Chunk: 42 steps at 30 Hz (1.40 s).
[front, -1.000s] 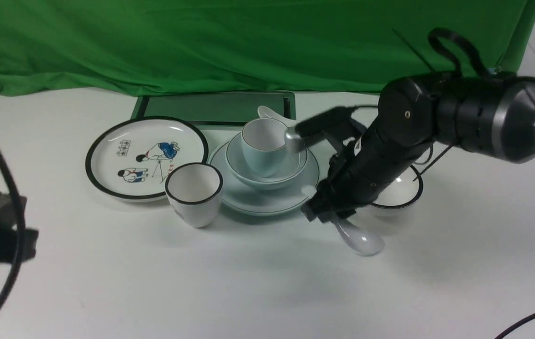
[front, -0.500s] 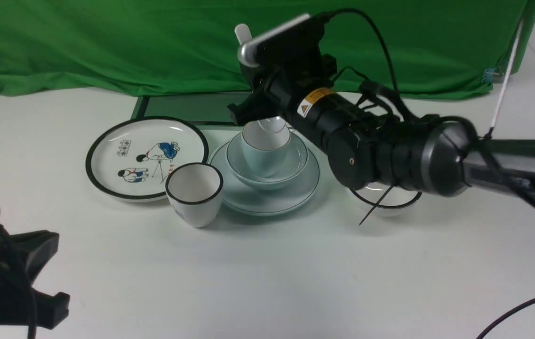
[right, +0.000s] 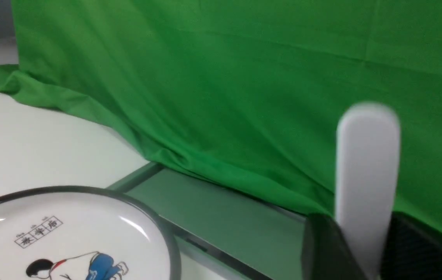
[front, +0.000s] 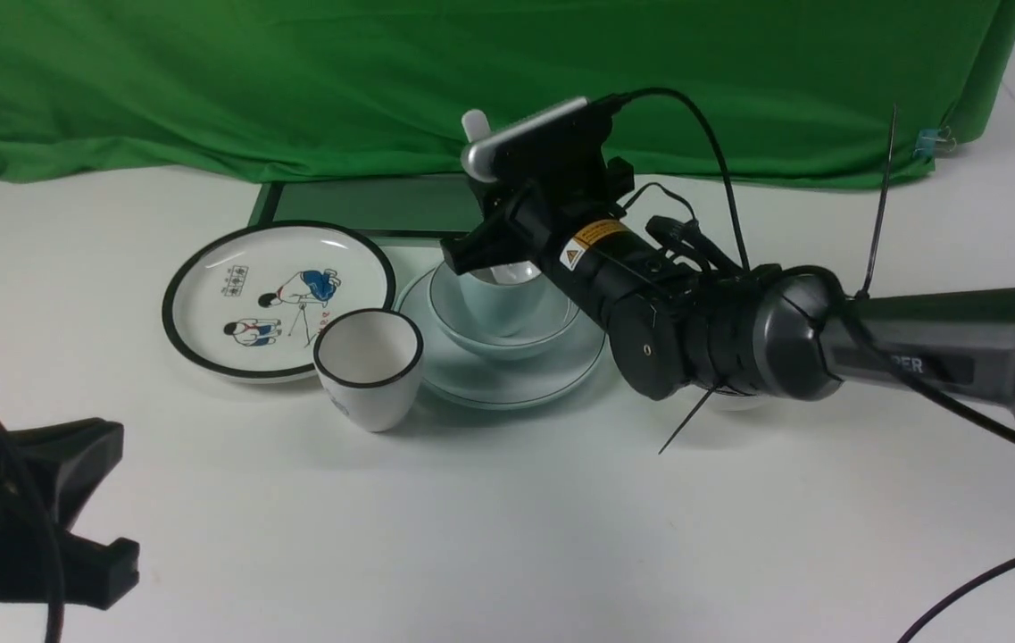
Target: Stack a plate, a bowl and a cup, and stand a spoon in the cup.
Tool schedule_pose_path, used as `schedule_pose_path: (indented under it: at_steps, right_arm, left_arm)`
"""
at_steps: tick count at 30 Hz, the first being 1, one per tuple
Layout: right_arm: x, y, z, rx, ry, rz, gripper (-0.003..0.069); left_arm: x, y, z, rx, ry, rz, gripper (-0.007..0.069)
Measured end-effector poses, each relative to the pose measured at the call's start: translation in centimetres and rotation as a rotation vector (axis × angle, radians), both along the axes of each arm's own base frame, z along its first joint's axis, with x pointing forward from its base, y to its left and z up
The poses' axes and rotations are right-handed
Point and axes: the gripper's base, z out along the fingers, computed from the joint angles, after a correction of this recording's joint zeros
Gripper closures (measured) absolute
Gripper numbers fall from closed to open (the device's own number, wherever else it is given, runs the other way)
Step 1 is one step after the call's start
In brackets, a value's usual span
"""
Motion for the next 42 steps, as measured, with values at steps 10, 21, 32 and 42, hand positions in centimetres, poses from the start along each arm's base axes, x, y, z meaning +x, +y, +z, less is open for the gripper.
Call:
schedule_pose_path:
  at_steps: [10, 21, 32, 42]
  right_arm:
    - [-4.5, -2.2, 8.8, -0.339, 0.157, 0.155, 0.0508]
    - [-16.3, -10.8, 24.7, -0.360, 0.069, 0.155, 0.0645]
    - [-26.9, -19.3, 19.5, -0.262, 0.108, 0.055, 0.0645]
    - [-32.3, -22.1, 7.2, 0.064, -0.103, 0.116, 0.0641]
  left_arm:
    - [-2.9, 1.1, 3.5, -0.029, -0.132, 0.020, 0.0658]
    - [-7.7, 2.2, 2.1, -0.077, -0.455, -0.025, 0.0658]
    - [-8.0, 1.8, 0.6, -0.065, -0.624, -0.074, 0.0656]
    - [-8.0, 1.8, 0.5, -0.063, -0.625, -0.074, 0.0656]
